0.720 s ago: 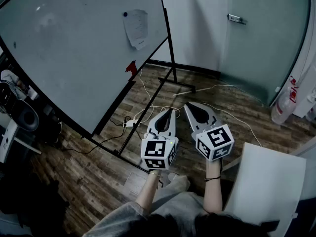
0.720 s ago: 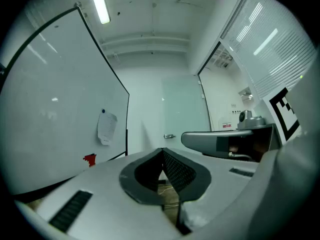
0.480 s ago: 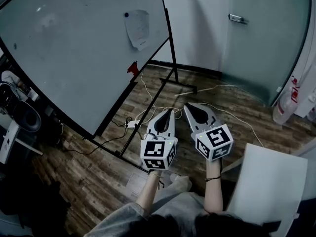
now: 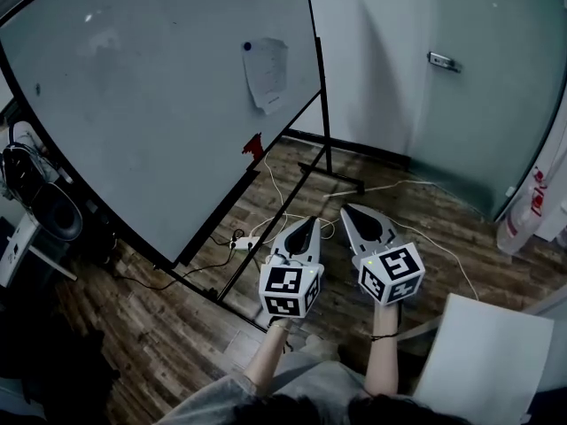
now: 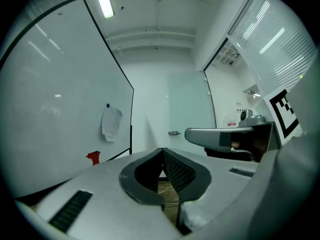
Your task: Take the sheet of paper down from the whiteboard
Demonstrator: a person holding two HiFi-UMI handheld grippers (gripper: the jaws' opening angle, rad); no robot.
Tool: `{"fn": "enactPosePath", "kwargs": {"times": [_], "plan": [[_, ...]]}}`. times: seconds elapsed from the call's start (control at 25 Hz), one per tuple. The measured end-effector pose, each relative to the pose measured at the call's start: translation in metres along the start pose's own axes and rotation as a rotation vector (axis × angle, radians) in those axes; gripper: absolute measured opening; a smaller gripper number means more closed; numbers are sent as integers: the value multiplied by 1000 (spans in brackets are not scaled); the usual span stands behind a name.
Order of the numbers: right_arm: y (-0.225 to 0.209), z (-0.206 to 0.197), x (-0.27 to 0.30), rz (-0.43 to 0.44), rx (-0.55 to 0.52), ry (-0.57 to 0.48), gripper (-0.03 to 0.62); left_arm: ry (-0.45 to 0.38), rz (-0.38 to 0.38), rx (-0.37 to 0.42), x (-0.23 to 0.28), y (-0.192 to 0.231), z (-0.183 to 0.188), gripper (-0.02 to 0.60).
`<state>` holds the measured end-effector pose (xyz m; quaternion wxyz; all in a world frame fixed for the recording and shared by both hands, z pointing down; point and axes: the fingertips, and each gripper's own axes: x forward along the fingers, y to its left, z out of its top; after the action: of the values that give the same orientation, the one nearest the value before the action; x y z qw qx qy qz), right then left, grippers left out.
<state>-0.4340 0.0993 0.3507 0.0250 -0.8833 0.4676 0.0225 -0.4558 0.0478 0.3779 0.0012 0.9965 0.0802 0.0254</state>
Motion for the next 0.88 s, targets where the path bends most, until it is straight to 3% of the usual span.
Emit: {"fn": "enactPosePath", "kwargs": {"times": [0.56,0.88], "plan": [[-71,-18,99,35,22,-11,0,14,27,21,110,67,-3,6],[-91,-25,134,36,18,-1,0,0,41,-7,135,96,-9,6]]}}
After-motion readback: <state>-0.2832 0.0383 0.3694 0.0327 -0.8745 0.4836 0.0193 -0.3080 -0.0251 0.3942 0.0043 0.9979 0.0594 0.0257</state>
